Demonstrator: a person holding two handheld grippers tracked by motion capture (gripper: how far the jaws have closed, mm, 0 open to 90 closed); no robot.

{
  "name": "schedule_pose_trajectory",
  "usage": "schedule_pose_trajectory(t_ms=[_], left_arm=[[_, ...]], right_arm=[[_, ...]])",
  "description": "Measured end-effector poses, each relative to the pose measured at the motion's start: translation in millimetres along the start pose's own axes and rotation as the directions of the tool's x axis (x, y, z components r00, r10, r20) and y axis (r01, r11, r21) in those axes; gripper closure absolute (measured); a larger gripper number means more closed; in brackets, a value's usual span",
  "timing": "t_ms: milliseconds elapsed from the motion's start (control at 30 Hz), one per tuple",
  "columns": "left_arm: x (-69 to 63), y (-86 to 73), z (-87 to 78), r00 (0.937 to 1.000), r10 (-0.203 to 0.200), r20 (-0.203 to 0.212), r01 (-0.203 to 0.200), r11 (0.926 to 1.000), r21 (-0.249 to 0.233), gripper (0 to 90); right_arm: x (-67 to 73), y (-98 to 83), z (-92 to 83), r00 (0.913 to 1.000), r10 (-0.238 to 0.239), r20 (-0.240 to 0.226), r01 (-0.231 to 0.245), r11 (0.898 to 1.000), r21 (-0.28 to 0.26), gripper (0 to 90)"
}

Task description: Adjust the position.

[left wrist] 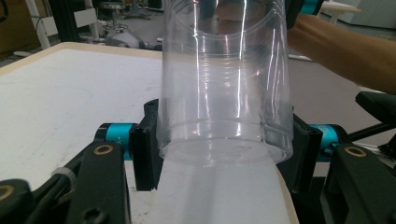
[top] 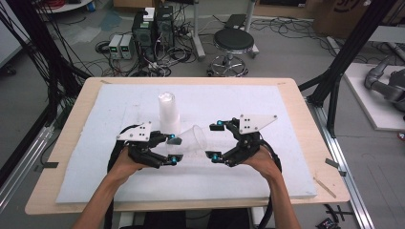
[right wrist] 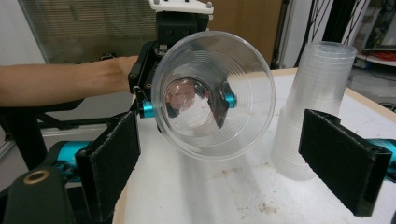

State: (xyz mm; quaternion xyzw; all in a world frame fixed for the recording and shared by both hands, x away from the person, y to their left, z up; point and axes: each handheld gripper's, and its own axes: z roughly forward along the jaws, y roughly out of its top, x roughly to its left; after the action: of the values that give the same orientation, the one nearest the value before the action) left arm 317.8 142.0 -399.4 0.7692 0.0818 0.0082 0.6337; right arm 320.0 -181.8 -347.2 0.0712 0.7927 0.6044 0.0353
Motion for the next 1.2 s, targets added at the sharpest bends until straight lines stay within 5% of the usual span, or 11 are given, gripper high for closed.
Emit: schedule_pose_trajectory(t_ms=[333,1200], left_arm=[[-5.1,7.9,7.3,0.9998,0.017,0.01,-0.017,0.9987,-0.049,41.9],[-6.8,14.8,22.9,0.9988,0.03,0.038,-0.028,0.9984,-0.05,41.9]], right_arm=[[-2.7,-12.2,0.7,0.9997,0.026,0.002,-0.026,0.996,-0.091,12.8],[-1.7,-12.1,27.3,0.9958,0.043,-0.081,-0.053,0.991,-0.122,13.0]])
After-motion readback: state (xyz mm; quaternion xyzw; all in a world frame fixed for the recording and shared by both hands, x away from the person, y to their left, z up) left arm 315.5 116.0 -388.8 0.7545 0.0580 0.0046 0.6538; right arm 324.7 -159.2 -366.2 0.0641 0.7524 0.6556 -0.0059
